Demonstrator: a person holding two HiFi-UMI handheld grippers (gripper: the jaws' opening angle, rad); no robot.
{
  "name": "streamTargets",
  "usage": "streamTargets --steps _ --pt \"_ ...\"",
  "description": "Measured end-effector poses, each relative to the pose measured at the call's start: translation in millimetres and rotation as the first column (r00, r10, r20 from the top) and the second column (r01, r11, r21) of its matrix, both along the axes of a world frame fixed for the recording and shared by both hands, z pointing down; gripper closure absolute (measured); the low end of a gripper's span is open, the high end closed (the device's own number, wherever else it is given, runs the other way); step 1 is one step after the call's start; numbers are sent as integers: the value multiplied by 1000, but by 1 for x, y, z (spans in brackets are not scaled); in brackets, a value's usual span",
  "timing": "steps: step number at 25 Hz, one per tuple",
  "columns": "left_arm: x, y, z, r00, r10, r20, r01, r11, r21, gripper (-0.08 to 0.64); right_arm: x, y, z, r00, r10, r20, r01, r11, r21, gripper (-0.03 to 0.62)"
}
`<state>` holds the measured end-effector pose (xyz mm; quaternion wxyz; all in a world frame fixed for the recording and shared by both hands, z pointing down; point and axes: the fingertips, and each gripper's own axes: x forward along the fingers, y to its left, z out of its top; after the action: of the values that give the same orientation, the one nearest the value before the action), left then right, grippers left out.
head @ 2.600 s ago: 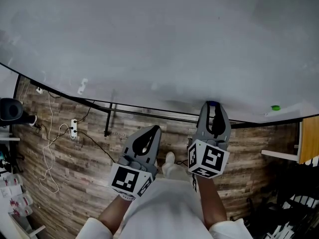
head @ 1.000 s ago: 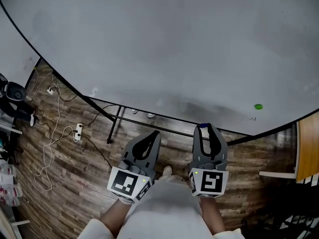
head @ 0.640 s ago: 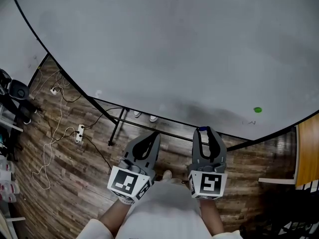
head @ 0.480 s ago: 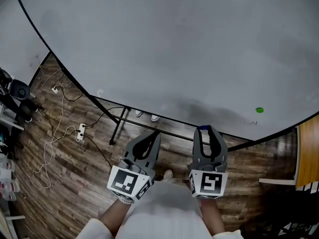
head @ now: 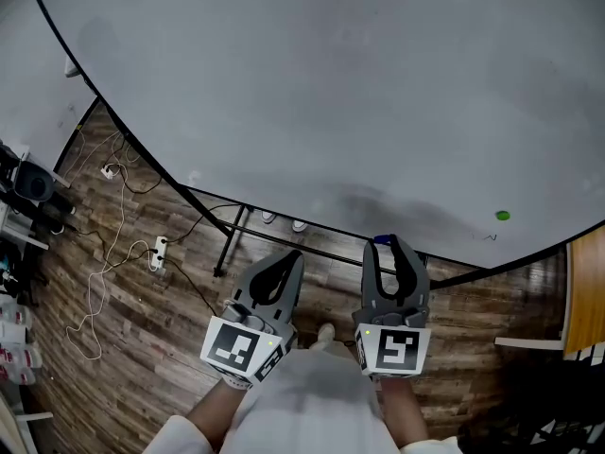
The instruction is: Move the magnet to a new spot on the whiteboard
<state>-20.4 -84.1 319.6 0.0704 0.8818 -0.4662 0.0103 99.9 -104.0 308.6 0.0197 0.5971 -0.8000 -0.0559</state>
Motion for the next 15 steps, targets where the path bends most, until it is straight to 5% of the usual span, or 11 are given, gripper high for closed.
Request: streamTargets --steps 15 --pt "-63 -30 -17 1000 20 4 -20 999 35 554 -72 -27 -27 1000 -12 17 11 999 52 462"
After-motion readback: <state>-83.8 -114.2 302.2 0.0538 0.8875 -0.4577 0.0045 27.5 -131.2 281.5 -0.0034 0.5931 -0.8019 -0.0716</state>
